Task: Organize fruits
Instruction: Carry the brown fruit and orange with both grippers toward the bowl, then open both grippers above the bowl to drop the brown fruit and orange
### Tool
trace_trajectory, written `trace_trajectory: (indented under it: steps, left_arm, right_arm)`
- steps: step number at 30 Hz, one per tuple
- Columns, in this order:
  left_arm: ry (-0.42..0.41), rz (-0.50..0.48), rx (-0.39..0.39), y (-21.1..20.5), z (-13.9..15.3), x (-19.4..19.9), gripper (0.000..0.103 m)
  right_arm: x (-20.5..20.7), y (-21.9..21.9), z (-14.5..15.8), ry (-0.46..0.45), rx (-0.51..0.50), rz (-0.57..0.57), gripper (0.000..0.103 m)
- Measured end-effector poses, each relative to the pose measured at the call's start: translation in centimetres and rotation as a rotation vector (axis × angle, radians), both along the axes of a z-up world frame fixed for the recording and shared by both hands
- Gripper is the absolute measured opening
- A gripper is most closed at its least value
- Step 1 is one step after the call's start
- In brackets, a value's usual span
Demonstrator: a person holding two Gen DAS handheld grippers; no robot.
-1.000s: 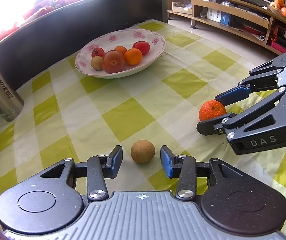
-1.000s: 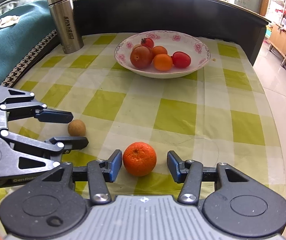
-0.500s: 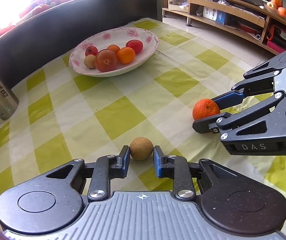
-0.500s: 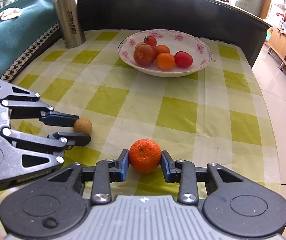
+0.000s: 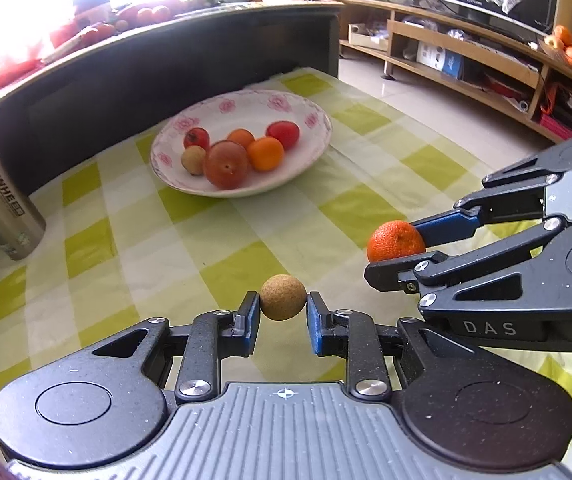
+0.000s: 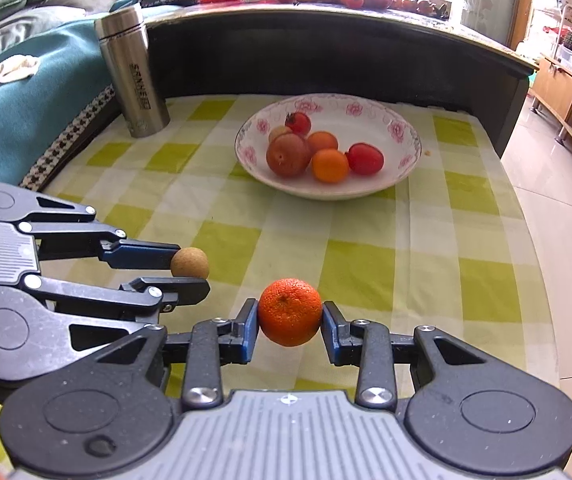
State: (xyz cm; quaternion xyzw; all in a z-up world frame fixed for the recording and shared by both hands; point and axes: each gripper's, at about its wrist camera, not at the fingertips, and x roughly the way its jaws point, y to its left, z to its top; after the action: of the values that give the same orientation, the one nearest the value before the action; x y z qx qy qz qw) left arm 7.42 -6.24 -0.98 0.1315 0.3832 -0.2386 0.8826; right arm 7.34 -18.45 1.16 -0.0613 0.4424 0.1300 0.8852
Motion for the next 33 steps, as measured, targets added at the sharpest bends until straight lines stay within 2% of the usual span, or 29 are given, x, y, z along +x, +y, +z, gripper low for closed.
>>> trace_trajectory:
  steps: [11,20,26,33]
  left_arm:
    - [-0.049,0.023,-0.006,0.0,1.6,2.1,0.032]
    - [-0.117,0.044,-0.001,-1.4,3.6,6.6,0.031]
    - [-0.122,0.061,-0.008,-2.1,3.1,10.2,0.031]
    - [-0.108,0.082,-0.021,-2.2,2.0,13.2,0.031]
  right_arm:
    - [2.4,0.1,1.8,-0.055,0.008,-0.011,0.038]
    - [8.1,-1.2,3.4,-0.109,0.023,-0.049,0.038]
    - [12.4,-1.6,2.7,-0.121,0.011,-0.048,0.038]
    - [15.6,-1.7,1.3,-0.117,0.004,-0.041,0.038]
